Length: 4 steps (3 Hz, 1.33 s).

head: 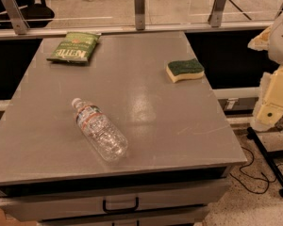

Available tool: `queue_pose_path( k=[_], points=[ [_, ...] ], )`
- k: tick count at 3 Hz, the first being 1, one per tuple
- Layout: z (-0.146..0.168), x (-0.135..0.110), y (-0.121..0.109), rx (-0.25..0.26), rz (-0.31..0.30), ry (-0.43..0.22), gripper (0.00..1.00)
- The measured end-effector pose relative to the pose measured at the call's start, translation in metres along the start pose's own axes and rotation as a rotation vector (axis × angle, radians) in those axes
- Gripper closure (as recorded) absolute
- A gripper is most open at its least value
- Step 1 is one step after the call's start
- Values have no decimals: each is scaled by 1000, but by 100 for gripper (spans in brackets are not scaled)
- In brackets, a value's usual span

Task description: Pick water bottle

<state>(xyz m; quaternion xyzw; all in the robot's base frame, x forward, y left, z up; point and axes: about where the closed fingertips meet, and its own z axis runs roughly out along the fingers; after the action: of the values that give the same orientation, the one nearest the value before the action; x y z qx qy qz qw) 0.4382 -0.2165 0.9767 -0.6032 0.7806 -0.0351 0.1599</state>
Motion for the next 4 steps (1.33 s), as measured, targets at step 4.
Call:
queue_pose_path(
  k=[4],
  points=[
    [59, -131, 19, -90, -50, -151, 0]
  ],
)
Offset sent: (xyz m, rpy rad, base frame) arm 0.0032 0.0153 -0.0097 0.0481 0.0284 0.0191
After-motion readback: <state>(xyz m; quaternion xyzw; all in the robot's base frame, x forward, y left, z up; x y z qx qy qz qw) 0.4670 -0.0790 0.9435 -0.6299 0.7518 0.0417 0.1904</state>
